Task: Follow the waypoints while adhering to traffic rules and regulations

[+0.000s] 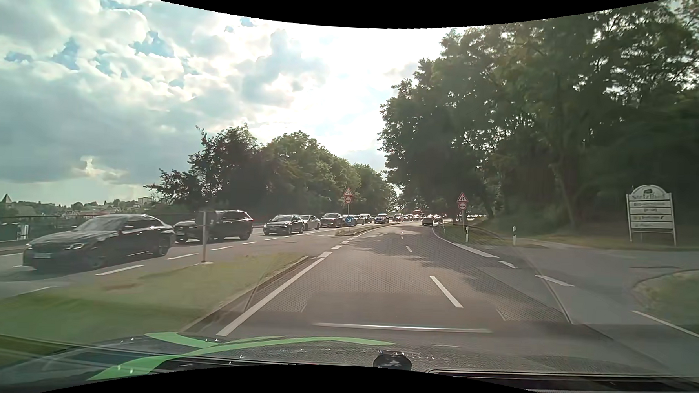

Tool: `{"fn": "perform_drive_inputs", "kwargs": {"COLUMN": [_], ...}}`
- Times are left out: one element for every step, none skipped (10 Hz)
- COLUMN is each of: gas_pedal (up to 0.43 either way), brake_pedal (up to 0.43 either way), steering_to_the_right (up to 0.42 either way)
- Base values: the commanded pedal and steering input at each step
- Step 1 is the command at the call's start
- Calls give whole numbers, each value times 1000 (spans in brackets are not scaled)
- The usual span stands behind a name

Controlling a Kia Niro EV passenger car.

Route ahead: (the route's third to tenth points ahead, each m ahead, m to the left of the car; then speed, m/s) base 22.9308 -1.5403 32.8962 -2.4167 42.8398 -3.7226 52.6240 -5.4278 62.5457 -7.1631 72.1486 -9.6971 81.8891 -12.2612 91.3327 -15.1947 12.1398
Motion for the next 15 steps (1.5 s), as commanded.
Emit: {"fn": "perform_drive_inputs", "kwargs": {"gas_pedal": [157,157,157,157,157,157,157,157,157,157,157,157,157,157,157], "brake_pedal": [0,0,0,0,0,0,0,0,0,0,0,0,0,0,0], "steering_to_the_right": [16,15,14,13,14,13,12,12,12,12,12,12,12,12,12]}}
